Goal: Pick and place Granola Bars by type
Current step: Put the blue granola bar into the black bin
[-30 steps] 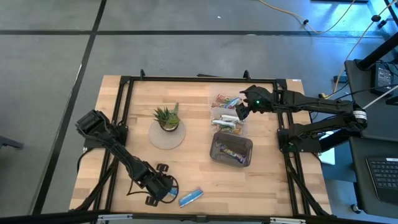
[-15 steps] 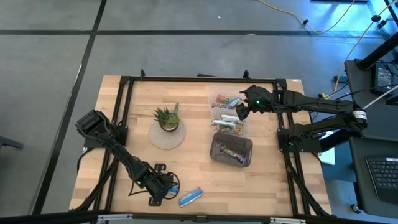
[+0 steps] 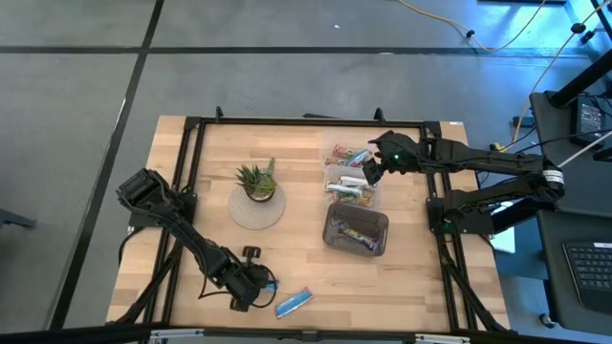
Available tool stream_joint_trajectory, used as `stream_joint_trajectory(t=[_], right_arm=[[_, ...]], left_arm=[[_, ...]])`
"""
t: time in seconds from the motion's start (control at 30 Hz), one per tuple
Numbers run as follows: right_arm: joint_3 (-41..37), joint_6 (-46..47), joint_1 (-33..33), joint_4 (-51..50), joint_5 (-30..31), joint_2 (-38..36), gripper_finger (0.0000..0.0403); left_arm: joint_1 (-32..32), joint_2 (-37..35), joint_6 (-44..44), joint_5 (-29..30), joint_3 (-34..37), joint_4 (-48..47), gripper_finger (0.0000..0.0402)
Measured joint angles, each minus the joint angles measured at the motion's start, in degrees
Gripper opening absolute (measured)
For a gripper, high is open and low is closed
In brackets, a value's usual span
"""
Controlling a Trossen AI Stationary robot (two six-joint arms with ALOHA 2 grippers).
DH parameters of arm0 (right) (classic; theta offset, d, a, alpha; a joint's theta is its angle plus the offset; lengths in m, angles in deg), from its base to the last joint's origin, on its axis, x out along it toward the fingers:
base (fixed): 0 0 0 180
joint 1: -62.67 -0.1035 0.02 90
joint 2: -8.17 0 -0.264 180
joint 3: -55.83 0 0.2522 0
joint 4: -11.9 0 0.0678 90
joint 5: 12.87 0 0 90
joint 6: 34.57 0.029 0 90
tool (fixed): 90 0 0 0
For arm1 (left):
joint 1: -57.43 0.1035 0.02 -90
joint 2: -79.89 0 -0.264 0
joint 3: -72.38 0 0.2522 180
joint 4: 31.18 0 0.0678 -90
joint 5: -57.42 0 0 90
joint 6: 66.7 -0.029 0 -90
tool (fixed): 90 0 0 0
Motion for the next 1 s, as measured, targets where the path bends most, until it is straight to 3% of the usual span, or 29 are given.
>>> stream_joint_trajectory(t=[0.23,0.53,0.67,0.83,1.0], right_arm=[[-0.01,-0.20,0.00,-0.90,0.00,0.00,0.0272],[-0.01,-0.21,-0.02,-0.90,0.00,0.00,0.0272],[-0.01,-0.15,0.00,-0.87,-0.28,0.00,0.0272],[-0.01,0.28,0.00,-0.83,-0.44,0.00,0.0272],[-0.01,0.33,-0.02,-0.76,-0.46,-0.02,0.0272]], left_arm=[[1.55,-0.17,-1.56,0.00,-0.07,0.21,0.0038],[10.46,-7.47,-8.46,-0.29,0.02,1.88,0.0049],[16.57,-10.56,-16.78,1.07,0.02,12.73,0.0044],[23.19,-11.13,-28.52,-3.97,-0.12,33.05,0.0036],[28.06,-9.02,-32.66,-7.53,-4.74,36.37,0.0034]])
